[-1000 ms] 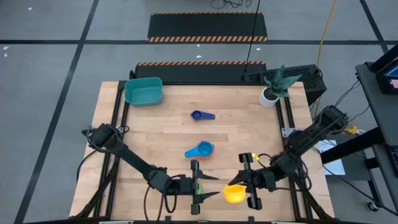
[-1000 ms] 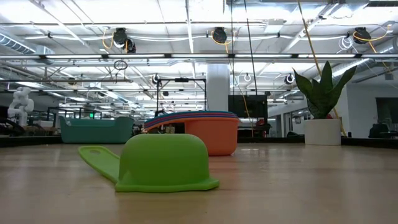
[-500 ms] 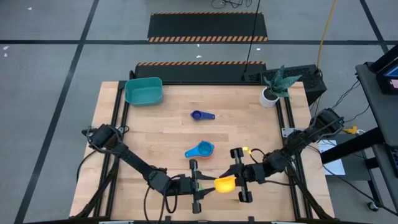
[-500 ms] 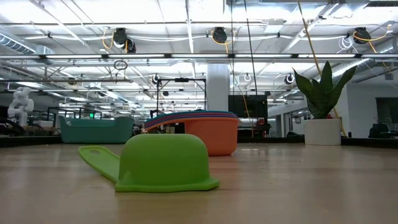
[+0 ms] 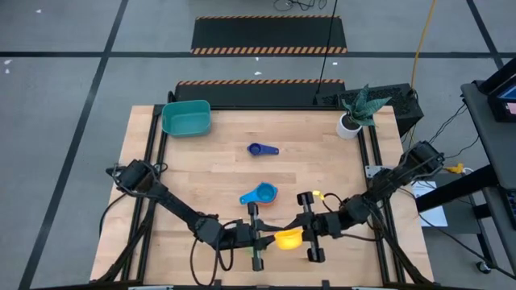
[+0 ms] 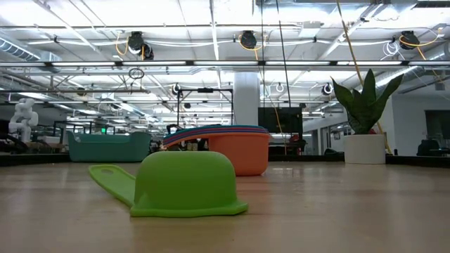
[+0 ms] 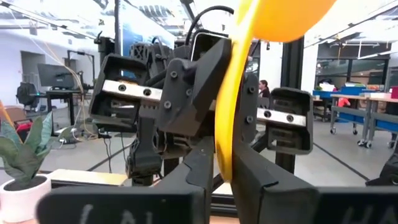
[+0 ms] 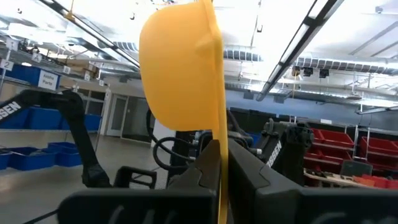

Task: Nest measuring cups in basket
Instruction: Stack the yellow measuring cup on top of the light blue measuring cup

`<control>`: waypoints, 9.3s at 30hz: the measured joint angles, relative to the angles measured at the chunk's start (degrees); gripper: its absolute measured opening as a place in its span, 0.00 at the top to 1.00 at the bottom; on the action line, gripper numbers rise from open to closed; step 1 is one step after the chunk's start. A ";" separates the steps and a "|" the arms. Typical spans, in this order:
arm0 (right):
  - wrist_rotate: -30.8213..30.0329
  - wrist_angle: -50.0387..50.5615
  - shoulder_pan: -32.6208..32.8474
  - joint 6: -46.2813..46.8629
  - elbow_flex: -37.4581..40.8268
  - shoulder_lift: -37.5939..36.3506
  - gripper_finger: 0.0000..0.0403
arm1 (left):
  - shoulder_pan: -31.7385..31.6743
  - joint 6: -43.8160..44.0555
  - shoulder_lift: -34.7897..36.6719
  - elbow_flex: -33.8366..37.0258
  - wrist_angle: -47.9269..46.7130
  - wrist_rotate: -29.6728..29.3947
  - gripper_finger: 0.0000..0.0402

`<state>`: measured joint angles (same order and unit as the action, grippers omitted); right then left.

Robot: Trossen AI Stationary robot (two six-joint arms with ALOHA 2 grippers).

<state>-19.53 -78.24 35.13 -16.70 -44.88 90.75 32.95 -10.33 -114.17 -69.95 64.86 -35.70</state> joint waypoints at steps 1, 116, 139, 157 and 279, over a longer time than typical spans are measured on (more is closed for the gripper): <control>-0.17 -0.12 -0.20 0.19 0.00 0.22 0.99 | -0.09 0.19 0.00 0.00 -0.13 0.00 0.90; -30.73 82.87 8.92 19.56 -18.36 -12.52 1.00 | 7.50 28.83 30.01 -0.02 -90.34 -17.94 0.66; -39.04 75.38 16.16 10.59 -18.34 -14.64 1.00 | 7.04 2.02 21.46 0.00 -52.61 -15.41 0.66; -40.93 69.36 17.45 6.55 -17.93 -14.55 1.00 | 7.64 -9.12 16.72 0.00 -31.50 -14.80 0.66; -53.66 76.14 24.25 17.54 -13.94 -14.57 0.81 | -3.26 -5.14 7.28 0.02 -91.87 -17.40 0.45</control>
<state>-73.19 -2.10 59.37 0.84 -58.83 76.18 29.69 -15.47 -106.89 -69.93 -27.01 -53.10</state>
